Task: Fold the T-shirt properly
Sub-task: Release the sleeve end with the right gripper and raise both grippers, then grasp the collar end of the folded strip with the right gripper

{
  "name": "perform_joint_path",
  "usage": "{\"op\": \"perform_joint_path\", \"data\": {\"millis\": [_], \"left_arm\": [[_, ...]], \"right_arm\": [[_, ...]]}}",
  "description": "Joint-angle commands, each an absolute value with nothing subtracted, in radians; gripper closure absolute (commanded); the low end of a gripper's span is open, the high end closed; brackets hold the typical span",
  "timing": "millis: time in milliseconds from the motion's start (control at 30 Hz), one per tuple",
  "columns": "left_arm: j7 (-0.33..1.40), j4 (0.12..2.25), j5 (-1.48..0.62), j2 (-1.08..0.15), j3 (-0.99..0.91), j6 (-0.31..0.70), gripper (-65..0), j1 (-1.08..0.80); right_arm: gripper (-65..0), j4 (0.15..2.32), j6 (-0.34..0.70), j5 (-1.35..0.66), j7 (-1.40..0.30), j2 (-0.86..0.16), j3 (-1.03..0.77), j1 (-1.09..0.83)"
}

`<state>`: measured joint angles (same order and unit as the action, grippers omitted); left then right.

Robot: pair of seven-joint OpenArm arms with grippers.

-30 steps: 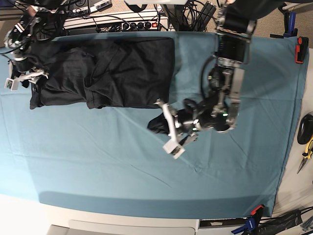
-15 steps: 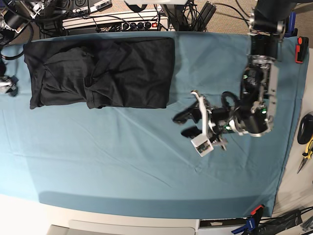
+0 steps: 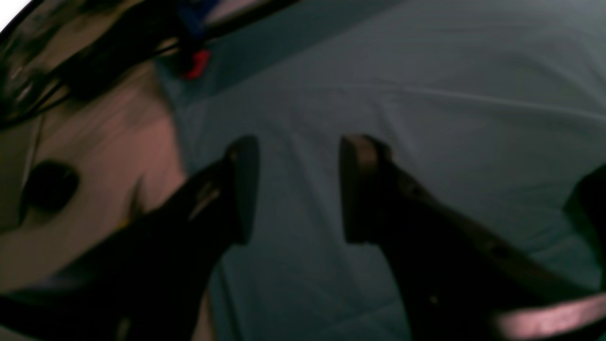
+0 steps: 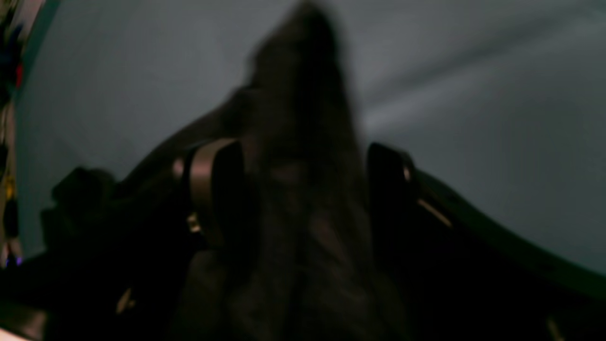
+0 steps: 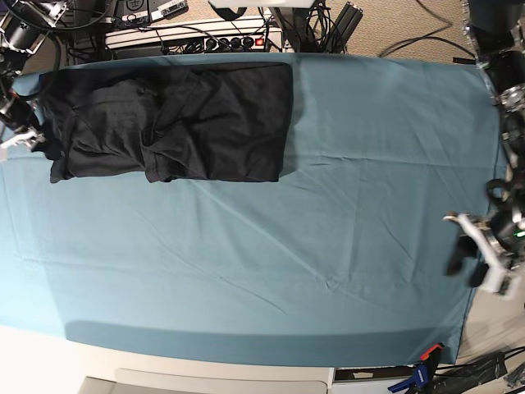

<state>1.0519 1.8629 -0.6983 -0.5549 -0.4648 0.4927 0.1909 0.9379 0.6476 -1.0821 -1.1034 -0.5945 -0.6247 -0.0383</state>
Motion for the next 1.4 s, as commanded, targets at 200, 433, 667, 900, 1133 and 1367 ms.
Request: {"op": "perform_joint_path", "data": {"millis": [200,433,667,900,1133,1367], "left_arm": [[1.028,1.876,-0.738,-0.585,-0.59,0.494,-28.6,0.072],[1.028,1.876,-0.737,-0.584,-0.607,0.494,-28.6,0.01],[1.028,1.876,-0.738,-0.585,-0.607,0.489,-28.5,0.011],[1.023,1.876,-0.741,-0.585,-0.607,0.49,-28.1,0.011],[1.001,1.876,-0.741,-0.604,-0.607,0.49,-24.0,0.016],[0.995,1.876,-0.744,-0.69,-0.651,0.489,-24.0,0.019]], "right_arm": [[-40.5,0.933,0.63,-1.073,-1.276,-0.569,-0.483,-0.056],[-40.5,0.934,0.631,-1.074,-1.312,-0.609,-0.485,-0.101],[-37.8,0.934,0.632,-1.097,-1.316,-0.625,-0.485,-0.139],[-2.4,0.935,0.631,-1.198,-1.355,-0.626,-0.485,-0.138],[0.0,1.022,0.666,-1.451,-1.396,-0.578,-0.485,-0.139],[0.0,1.364,0.679,-1.372,-1.396,-0.327,-0.485,-0.139]]}}
